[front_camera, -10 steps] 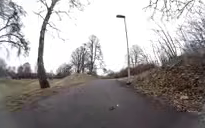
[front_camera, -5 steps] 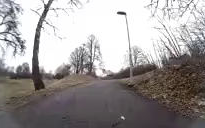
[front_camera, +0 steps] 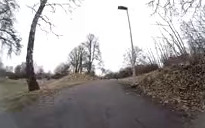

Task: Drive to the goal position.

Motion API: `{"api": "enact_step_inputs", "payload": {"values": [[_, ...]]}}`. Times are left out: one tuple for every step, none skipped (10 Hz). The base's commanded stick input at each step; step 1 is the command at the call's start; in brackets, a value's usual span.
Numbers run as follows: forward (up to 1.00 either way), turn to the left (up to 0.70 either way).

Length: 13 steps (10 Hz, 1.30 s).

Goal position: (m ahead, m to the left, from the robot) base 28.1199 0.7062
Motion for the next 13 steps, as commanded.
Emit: {"api": "enact_step_inputs", "payload": {"values": [[1.0, 0.0], [1.0, 0.0], [1.0, 0.0], [1.0, 0.0], [1.0, 0.0], [1.0, 0.0], [1.0, 0.0], [1.0, 0.0], [1.0, 0.0], [1.0, 0.0], [1.0, 0.01], [1.0, 0.14], [1.0, 0.27]]}}
